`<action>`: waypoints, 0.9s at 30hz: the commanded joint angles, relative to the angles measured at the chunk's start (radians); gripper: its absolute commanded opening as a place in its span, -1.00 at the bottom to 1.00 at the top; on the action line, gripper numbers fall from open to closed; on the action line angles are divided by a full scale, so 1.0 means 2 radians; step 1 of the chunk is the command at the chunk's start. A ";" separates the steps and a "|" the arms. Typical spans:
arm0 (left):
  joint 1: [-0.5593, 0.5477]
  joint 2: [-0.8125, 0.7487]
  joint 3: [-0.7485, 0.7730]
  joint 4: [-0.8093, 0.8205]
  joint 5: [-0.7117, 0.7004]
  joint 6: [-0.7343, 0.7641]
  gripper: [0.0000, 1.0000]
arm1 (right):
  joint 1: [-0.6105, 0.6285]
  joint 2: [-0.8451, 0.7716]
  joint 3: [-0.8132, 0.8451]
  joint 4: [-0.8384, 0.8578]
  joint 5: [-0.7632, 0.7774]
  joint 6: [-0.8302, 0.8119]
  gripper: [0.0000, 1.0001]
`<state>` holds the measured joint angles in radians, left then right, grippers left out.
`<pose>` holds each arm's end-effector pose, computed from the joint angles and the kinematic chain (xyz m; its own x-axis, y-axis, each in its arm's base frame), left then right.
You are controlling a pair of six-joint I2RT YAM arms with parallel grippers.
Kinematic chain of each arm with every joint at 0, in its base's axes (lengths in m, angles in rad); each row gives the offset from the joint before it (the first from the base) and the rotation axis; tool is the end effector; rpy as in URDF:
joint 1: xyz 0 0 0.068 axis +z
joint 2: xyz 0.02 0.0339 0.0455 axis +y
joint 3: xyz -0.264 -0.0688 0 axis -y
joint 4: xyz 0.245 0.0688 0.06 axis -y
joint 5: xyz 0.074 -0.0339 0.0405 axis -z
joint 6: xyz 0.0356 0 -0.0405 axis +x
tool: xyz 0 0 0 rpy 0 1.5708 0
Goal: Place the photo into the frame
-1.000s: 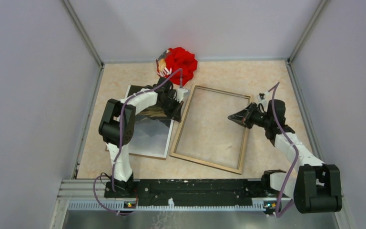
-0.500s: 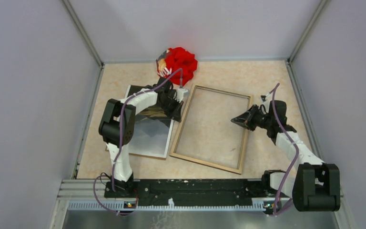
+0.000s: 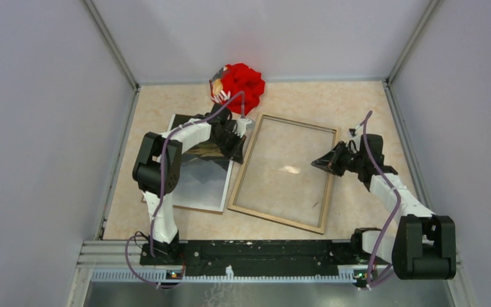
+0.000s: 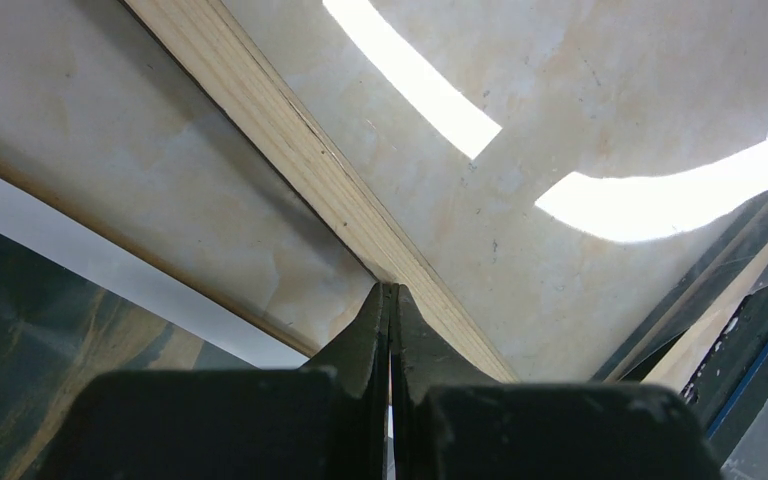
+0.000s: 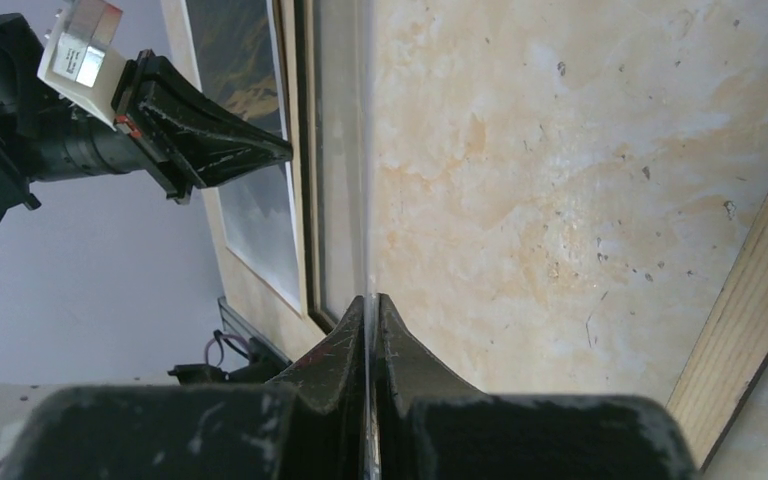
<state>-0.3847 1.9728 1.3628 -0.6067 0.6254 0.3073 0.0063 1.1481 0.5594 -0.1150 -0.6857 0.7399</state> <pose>0.3575 -0.1672 0.1688 -0.6797 0.5398 -0.4966 0.7323 0.5372 -0.4185 0.2261 0.0240 0.2024 -0.8066 0.5168 -0.2869 0.0761 0.5721 0.8166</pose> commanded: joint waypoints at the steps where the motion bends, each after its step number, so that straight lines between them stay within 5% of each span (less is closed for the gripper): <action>1: -0.007 0.019 0.001 -0.009 0.008 0.008 -1.00 | 0.005 0.003 0.008 -0.006 -0.012 -0.013 -1.00; 14: -0.007 0.018 0.002 -0.009 0.009 0.005 -1.00 | 0.005 0.015 0.001 0.006 -0.005 0.001 -1.00; 27: -0.007 0.019 0.001 -0.009 0.008 0.008 -1.00 | 0.014 0.048 0.033 -0.060 0.023 -0.052 -0.58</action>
<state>-0.3847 1.9732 1.3628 -0.6067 0.6289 0.3088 0.0105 1.2186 0.5587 -0.1589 -0.6598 0.7078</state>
